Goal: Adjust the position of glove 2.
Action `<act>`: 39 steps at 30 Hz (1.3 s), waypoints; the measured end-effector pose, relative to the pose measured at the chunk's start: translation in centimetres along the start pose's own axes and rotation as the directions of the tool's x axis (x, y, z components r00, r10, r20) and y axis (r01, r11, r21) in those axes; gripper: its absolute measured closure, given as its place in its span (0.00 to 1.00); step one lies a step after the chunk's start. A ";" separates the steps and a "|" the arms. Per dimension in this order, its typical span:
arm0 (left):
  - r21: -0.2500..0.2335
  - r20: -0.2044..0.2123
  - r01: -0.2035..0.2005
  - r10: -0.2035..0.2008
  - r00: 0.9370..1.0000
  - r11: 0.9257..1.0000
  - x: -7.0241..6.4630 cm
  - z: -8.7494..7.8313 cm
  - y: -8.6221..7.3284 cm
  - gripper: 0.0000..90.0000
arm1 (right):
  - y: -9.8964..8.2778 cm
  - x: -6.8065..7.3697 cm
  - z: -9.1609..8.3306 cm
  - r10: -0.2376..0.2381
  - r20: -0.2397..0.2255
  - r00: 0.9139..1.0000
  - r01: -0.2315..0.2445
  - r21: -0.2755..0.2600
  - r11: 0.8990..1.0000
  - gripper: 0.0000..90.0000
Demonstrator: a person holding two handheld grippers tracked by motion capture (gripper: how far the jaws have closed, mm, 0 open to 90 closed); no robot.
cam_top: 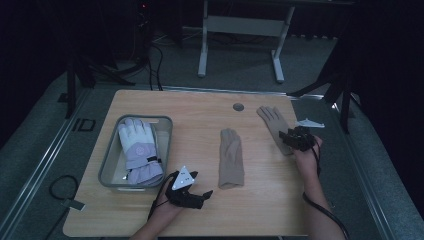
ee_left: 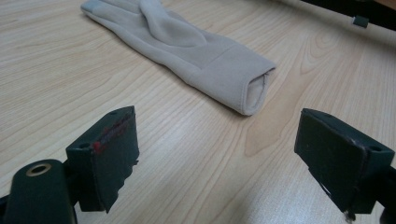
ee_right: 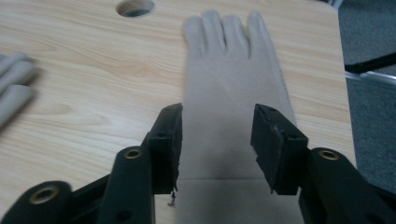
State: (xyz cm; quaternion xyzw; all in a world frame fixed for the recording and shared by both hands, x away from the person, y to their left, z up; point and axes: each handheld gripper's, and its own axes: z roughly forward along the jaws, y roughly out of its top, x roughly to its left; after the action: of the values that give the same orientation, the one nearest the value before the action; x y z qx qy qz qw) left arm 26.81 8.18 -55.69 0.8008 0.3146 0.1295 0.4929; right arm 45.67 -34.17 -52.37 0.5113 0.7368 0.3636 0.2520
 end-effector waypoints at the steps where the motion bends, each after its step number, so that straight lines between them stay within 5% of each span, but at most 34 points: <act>1: -0.001 0.001 0.000 0.000 1.000 1.000 0.0 0.0 0.0 0.15 | 0.0 -0.2 0.2 -0.009 0.004 1.000 0.009 -0.002 1.000 0.61; 10: 0.004 0.004 0.004 -0.004 1.000 1.000 0.0 0.0 0.0 0.15 | 0.9 -0.9 2.4 -0.044 0.051 0.998 0.041 0.058 0.997 0.58; 22: 0.008 0.009 0.004 -0.004 1.000 1.000 0.0 0.0 0.0 0.15 | 1.2 -1.9 4.7 -0.025 -0.001 1.000 0.025 0.119 0.993 0.56; 31: 0.010 0.016 0.002 -0.002 1.000 1.000 0.0 0.0 0.0 0.15 | 1.2 -1.4 4.8 0.018 0.005 1.000 -0.018 0.155 0.988 0.88; 39: 0.005 0.013 0.008 -0.008 1.000 1.000 0.1 -0.1 -0.1 0.15 | 1.1 -0.3 4.0 0.096 0.071 0.993 -0.104 0.118 0.988 0.91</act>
State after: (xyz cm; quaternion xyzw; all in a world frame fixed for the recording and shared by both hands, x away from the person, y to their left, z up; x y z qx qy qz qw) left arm 26.80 8.30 -55.73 0.8016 0.3151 0.1216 0.4934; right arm 49.40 -33.09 -53.93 0.5736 0.7224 0.3134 0.2256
